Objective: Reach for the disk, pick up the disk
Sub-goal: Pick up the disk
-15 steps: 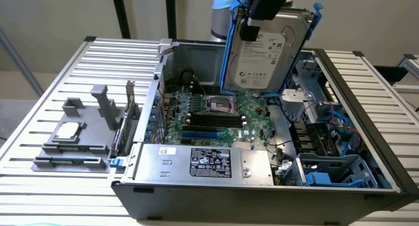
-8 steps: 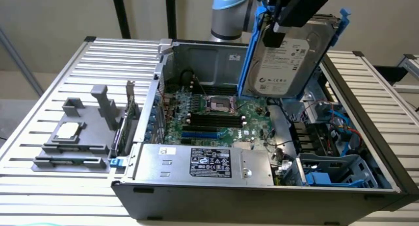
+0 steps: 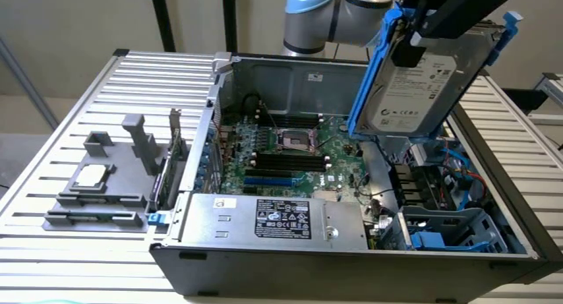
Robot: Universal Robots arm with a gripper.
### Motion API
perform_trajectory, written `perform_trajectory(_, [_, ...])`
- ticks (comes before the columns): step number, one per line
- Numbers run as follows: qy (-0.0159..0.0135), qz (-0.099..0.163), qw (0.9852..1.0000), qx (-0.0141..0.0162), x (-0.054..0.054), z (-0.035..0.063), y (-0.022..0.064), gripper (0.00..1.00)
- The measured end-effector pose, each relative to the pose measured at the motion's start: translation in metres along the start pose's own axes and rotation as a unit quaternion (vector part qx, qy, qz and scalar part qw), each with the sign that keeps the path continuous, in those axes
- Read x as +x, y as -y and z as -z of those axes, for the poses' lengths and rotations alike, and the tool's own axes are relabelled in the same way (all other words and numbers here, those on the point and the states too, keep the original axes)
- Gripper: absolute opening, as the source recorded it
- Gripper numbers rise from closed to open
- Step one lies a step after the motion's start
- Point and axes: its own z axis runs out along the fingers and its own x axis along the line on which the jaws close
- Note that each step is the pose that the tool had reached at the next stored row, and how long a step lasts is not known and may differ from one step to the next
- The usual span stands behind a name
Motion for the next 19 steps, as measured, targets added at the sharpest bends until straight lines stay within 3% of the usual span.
perform_trajectory(6, [0.0000, 0.000, 1.0000, -0.0002, 0.014, 0.0101, 0.0169, 0.33])
perform_trajectory(19, [0.0001, 0.000, 1.0000, -0.0004, 0.052, 0.0175, 0.0446, 0.33])
